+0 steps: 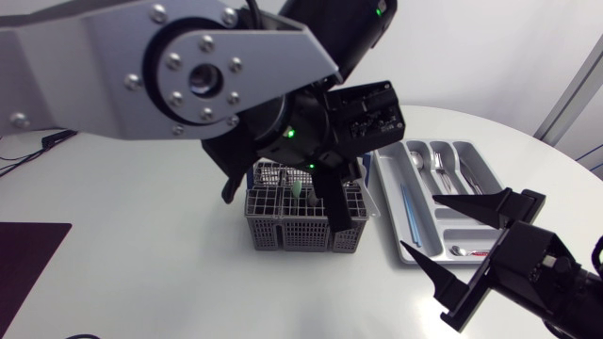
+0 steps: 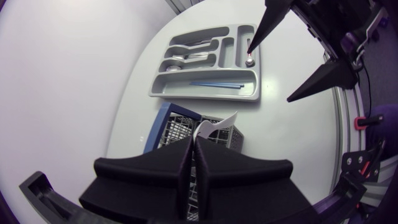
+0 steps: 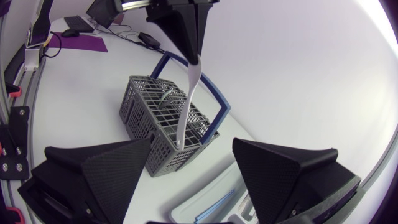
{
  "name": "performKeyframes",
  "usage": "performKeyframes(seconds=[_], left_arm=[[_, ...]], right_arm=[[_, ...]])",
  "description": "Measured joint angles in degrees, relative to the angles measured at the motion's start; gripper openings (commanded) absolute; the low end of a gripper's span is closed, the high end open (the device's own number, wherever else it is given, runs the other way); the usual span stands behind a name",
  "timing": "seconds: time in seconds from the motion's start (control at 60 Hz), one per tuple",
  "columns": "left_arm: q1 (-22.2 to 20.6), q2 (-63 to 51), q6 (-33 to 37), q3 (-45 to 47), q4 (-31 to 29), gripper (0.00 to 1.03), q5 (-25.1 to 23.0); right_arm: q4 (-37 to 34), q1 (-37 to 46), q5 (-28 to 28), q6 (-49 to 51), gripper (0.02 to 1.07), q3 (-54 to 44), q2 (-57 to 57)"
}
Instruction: Unload the cutlery basket into the drawer organizer.
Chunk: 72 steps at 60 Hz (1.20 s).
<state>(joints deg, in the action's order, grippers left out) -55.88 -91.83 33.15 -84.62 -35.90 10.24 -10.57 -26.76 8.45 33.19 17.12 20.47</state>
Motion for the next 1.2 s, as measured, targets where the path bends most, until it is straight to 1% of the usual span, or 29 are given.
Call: performKeyframes(seconds=[0.117, 0.283, 0.333, 0.417, 0.45, 0.5, 0.567, 0.617, 0.7, 0.767, 0.817, 0.867, 0.9, 1.017, 1.067, 1.117, 1.2], left_arm=[[-0.1, -2.6, -7.1, -2.4, -3.2, 0.03, -3.7], [-0.1, -5.1, -16.8, -7.2, -6.3, 0.03, -7.5], [0.0, -5.7, -19.3, -8.7, -7.5, 0.03, -9.2], [0.7, -7.0, -23.1, -11.3, -10.8, 0.03, -12.2], [1.0, -7.6, -24.5, -12.4, -11.9, 0.03, -13.3], [1.6, -8.5, -26.2, -13.8, -13.4, 0.03, -14.6], [2.3, -9.5, -28.2, -15.0, -15.1, 0.03, -15.6], [2.6, -10.1, -29.2, -15.7, -16.4, 0.03, -16.1], [3.2, -10.7, -30.9, -16.4, -18.2, 0.03, -16.9], [3.6, -11.1, -32.0, -16.9, -18.9, 0.03, -17.8], [3.9, -11.5, -32.3, -17.5, -19.6, 0.03, -18.4], [4.3, -12.1, -32.9, -18.2, -19.8, 0.03, -19.2], [4.5, -12.3, -33.2, -18.5, -19.8, 0.03, -19.3], [4.8, -12.9, -33.4, -19.1, -20.2, 0.03, -19.5], [4.8, -13.1, -33.4, -19.1, -20.2, 0.03, -19.5], [4.8, -13.3, -33.5, -19.1, -20.2, 0.03, -19.5], [5.0, -13.8, -33.6, -19.3, -20.5, 0.03, -20.6]], right_arm=[[2.8, -2.3, -3.1, -0.7, 0.93, 0.0, 1.5], [6.5, -6.6, -7.9, -1.5, 0.92, 0.0, 4.6], [7.5, -7.4, -8.9, -1.6, 0.88, -0.1, 5.4], [9.2, -8.2, -10.3, -1.7, 0.86, -0.4, 6.6], [9.7, -8.5, -11.0, -1.7, 0.81, -0.4, 7.3], [10.8, -8.7, -11.6, -1.7, 0.78, -0.4, 8.2], [11.8, -8.9, -12.0, -1.7, 0.71, -0.4, 9.2], [12.6, -9.0, -12.6, -1.7, 0.65, -0.4, 10.0], [13.6, -9.4, -13.2, -1.7, 0.59, -0.4, 11.4], [14.3, -10.1, -13.5, -1.7, 0.53, -0.4, 12.7], [15.0, -10.5, -13.8, -1.6, 0.52, -0.4, 13.7], [16.0, -11.0, -14.4, -1.5, 0.47, -0.4, 15.0], [16.7, -11.2, -14.8, -1.5, 0.46, -0.4, 15.7], [18.5, -11.5, -15.5, -1.4, 0.38, -0.4, 18.6], [18.9, -11.5, -15.8, -1.2, 0.37, -0.4, 19.5], [19.4, -11.5, -15.9, -1.2, 0.33, -0.4, 20.3], [20.3, -11.6, -16.2, -1.0, 0.29, -0.4, 21.5]])
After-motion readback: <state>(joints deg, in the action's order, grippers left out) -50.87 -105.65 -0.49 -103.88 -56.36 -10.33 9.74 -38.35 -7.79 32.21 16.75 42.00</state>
